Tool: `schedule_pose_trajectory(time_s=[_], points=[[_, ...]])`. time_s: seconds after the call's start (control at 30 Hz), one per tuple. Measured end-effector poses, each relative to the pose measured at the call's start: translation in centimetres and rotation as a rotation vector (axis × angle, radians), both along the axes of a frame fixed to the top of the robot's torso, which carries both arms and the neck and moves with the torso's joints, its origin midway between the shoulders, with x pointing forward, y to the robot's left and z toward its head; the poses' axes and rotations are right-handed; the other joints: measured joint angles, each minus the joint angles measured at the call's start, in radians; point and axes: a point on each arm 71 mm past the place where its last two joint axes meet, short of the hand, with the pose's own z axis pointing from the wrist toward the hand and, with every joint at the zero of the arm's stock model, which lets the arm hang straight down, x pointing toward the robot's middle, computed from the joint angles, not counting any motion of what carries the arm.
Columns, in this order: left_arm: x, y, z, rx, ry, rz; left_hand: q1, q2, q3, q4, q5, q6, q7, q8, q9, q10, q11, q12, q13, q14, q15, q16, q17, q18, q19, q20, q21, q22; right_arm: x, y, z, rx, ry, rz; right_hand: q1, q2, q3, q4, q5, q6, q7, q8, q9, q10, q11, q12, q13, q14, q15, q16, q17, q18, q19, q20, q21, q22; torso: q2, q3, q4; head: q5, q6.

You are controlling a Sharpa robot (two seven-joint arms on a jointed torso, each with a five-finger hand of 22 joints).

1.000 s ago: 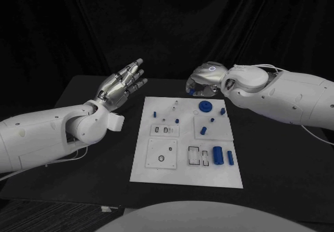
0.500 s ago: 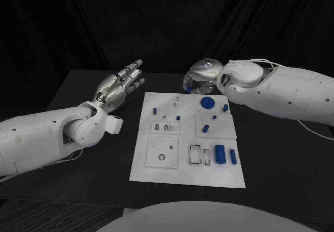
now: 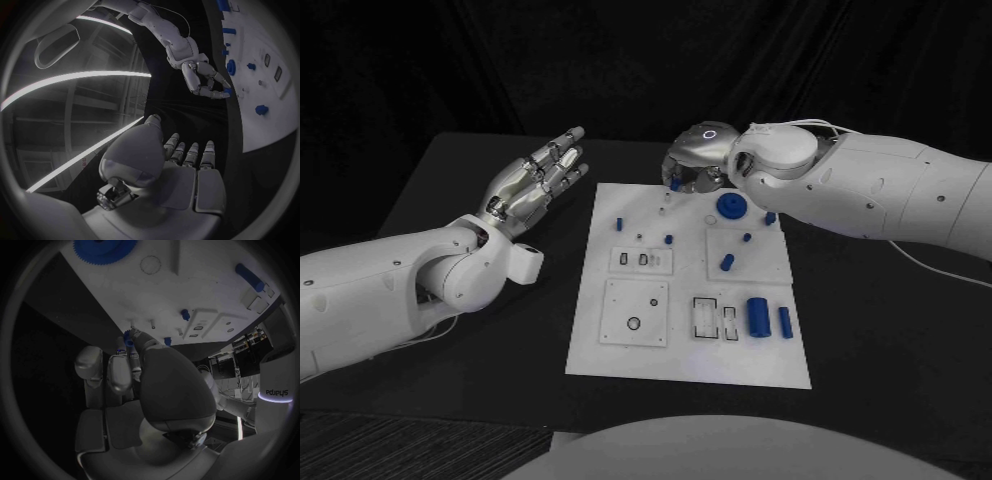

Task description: Assemble the parts on the task board

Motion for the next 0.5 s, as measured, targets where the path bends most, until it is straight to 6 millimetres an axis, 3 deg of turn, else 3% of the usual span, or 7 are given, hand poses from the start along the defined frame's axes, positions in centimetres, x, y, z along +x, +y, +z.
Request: schedule_pose_trajectory(time_s=[0.27,0.5], points=[[0.04,-0.10,-0.01,0.005,-0.004,-0.005,0.004,0.004,-0.002,0.002,0.000,0.000,0.000,0.000,0.000,0.000,0.000,0.000,0.000,0.000,0.000,0.000,0.000,0.000,0.000,0.000,0.000,0.000,0.07,0.30,-0.13,0.001,0.000,-0.005,-0.004,-0.004,0.003,0.003,0.000,-0.010,0.003,-0.006,0.004,-0.003,0.004,-0.008,0.000,0.000,0.000,0.000,0.000,0.000,0.000,0.000,0.000,0.005,0.005,-0.0035,0.0081,-0.008,0.000],[0.10,-0.31,-0.03,0.005,-0.005,-0.011,0.004,0.004,-0.003,0.003,0.000,0.000,0.000,0.000,0.000,0.000,0.000,0.000,0.000,0.000,0.000,0.000,0.000,0.000,0.000,0.000,0.000,0.000,0.13,0.33,-0.46,-0.002,0.005,-0.013,-0.004,-0.004,0.003,0.003,0.000,-0.016,0.002,-0.010,0.004,-0.007,0.007,-0.015,-0.002,-0.001,0.006,0.000,-0.002,0.000,0.000,0.000,0.000,0.009,0.002,-0.0044,0.0081,-0.006,0.000]])
